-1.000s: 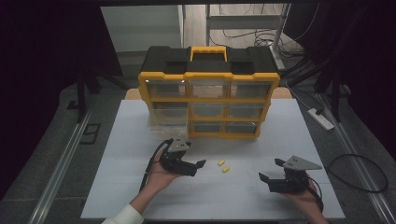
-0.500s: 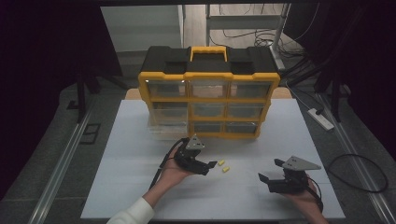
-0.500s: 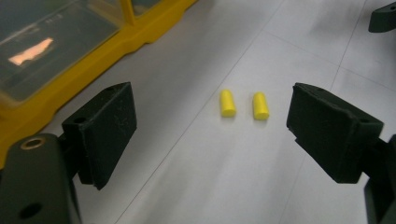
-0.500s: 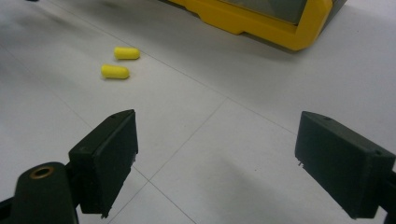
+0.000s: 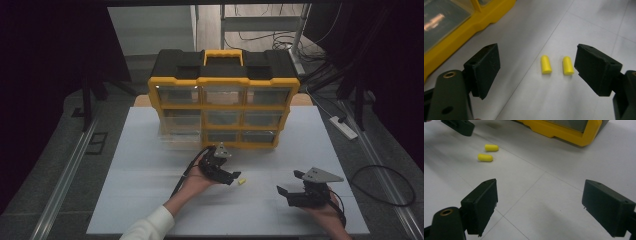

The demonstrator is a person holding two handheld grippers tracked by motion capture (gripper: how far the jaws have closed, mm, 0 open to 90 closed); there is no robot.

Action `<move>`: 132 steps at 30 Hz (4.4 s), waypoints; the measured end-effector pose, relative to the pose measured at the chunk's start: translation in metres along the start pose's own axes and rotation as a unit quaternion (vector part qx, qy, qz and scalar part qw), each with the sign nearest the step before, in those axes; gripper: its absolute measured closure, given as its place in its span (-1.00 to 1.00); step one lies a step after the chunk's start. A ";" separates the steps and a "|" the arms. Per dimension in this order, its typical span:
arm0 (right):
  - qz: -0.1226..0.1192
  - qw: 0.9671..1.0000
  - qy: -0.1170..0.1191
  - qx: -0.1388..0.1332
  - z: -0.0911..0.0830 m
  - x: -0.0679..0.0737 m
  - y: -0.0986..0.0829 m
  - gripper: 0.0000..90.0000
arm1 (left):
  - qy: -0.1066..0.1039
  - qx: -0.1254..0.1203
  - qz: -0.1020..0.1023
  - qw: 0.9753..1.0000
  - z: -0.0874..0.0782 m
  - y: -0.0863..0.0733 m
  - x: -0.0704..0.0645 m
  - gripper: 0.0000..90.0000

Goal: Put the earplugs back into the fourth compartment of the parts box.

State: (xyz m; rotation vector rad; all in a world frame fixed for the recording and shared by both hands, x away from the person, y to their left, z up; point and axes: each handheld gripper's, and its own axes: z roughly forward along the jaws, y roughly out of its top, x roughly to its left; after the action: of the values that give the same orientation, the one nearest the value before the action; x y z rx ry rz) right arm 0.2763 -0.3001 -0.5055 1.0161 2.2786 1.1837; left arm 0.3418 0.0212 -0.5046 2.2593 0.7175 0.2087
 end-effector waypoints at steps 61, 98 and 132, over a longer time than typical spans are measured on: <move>-0.009 1.000 -0.009 0.000 -0.001 0.001 -0.001 -0.68 | -0.028 -0.118 0.037 0.992 -0.067 0.021 -0.016 0.78; -0.013 1.000 -0.011 0.001 -0.002 0.002 -0.001 -0.68 | 0.027 -0.239 0.005 0.971 -0.179 0.026 0.008 0.77; -0.018 1.000 -0.011 0.004 -0.001 0.003 -0.001 -0.68 | 0.116 -0.199 -0.075 0.970 -0.179 -0.002 0.066 0.76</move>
State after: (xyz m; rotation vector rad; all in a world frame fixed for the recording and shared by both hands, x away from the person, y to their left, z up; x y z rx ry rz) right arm 0.2737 -0.2989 -0.5057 0.9820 2.2768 1.1448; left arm 0.3329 0.1680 -0.3832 1.8074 0.8786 0.5042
